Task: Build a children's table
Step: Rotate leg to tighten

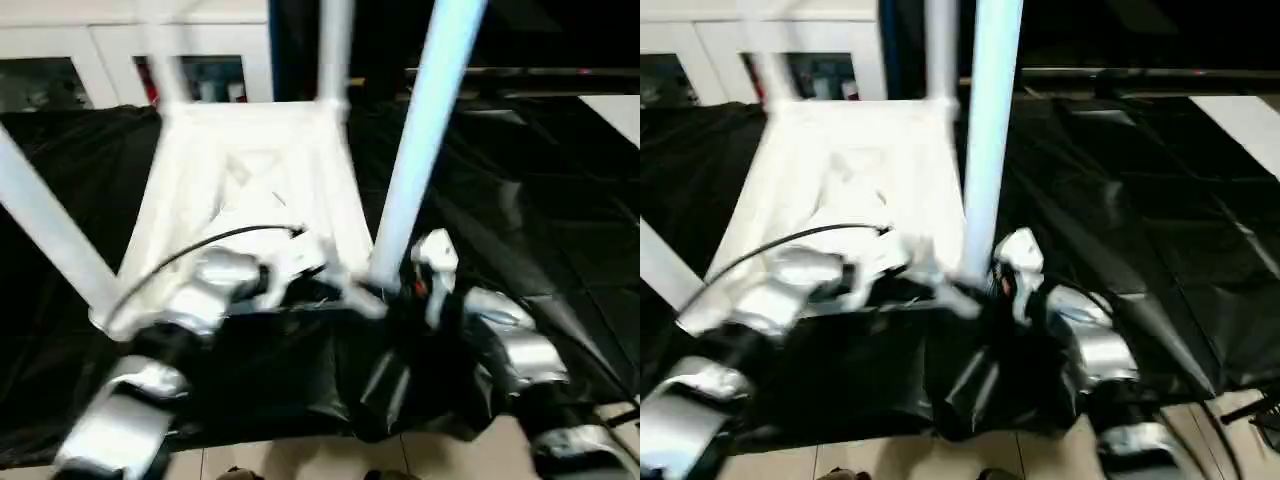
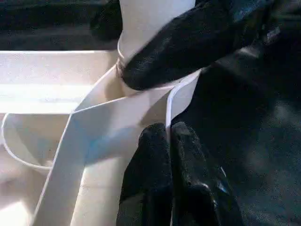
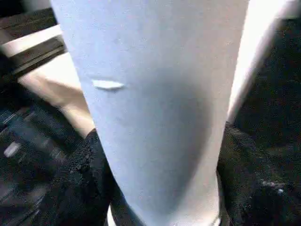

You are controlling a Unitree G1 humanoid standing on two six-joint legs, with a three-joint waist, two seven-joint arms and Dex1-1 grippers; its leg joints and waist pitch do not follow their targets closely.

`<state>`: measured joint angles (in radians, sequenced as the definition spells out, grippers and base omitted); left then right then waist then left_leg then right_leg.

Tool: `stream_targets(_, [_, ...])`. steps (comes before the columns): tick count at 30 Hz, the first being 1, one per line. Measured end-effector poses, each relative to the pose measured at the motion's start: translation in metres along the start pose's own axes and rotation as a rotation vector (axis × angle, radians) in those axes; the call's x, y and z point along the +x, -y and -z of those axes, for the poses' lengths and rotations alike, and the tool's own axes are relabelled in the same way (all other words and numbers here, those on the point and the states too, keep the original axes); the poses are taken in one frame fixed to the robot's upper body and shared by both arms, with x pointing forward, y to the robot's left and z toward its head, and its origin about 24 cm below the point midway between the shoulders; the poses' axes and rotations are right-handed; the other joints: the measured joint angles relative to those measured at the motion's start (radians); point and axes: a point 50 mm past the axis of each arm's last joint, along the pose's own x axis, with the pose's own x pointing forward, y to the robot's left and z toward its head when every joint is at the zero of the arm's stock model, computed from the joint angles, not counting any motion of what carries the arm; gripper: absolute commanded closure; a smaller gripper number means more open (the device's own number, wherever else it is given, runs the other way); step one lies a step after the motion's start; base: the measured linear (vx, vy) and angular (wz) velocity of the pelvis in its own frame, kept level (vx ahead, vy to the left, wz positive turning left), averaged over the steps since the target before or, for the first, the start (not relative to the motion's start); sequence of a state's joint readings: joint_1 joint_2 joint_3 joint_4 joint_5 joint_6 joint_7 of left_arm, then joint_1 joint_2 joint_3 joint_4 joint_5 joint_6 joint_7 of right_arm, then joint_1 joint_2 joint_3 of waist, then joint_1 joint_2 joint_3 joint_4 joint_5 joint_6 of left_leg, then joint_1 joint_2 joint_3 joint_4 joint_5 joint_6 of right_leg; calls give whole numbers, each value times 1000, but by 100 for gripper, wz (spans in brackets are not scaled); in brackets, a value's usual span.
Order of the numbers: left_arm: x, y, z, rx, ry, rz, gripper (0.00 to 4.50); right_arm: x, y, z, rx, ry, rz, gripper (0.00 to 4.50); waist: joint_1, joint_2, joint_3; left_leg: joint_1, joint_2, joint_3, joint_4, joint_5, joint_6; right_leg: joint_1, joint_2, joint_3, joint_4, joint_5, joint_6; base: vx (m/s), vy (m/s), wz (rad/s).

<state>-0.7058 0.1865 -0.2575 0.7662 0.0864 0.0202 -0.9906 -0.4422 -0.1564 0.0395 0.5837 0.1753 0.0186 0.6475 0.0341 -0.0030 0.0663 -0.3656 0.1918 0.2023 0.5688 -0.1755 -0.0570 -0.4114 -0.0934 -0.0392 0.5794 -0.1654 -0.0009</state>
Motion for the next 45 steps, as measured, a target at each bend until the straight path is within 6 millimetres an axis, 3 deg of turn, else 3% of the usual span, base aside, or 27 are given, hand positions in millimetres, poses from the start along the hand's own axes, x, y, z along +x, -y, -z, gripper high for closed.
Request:
stream_targets(4, [17,1,-6,-37,2,-110,450,15,2,-3,36,3,200,191,-7,7,-7,0,0,0,1,0,0,0,0,0,-1,3,-4,0,0,0])
stream_targets(9, [21,2,-8,-63,9,-132,450,19,2,-4,7,18,241,191,-4,12,-10,-1,0,0,-5,-1,0,0,0,-2,-1,1,-1,0,0,0])
stream_targets(12, [21,2,-8,-62,10,-118,450,17,2,-5,-3,28,221,121,-3,13,-11,-1,0,0,-6,-1,0,-1,0,-2,-1,1,0,0,0,0])
stream_targets(15, [18,1,-7,-59,6,-102,450,15,2,-4,-22,20,164,119,-4,12,-10,-2,1,-1,-6,0,0,-1,1,-3,-1,1,0,0,0,0])
stream_targets(16, [16,1,-7,-58,4,-90,450,13,4,-4,-25,16,132,90,-4,12,-10,-2,1,-1,-5,0,0,-2,1,-3,-1,1,0,0,0,0])
stream_targets(22, [-5,-1,1,-54,-7,49,450,-16,8,-5,-81,-52,-197,90,5,6,-7,-3,1,-2,-4,0,0,-2,1,-5,-1,1,-1,0,0,0])
stream_targets(31, [-32,6,11,-48,-30,298,450,-34,-5,-8,-144,-144,-555,90,23,3,-5,-5,3,-1,-4,0,2,-4,1,-6,-1,1,-1,0,0,0])
stream_targets(34, [-31,11,11,-44,-35,344,450,-32,-10,-9,-154,-145,-602,90,34,3,-5,-5,3,-1,-2,-1,1,-4,1,-6,-1,1,-1,0,0,0])
stream_targets(38, [-31,12,11,-45,-35,357,450,-32,-12,-9,-154,-149,-619,111,36,3,-5,-6,2,0,-1,-1,1,-3,0,-5,-1,2,-2,0,0,0])
stream_targets(45, [-28,13,10,-27,-29,356,450,-33,-12,-8,-137,-151,-613,170,48,3,-5,-5,2,0,-1,-1,1,-4,0,-5,0,1,-2,0,0,0])
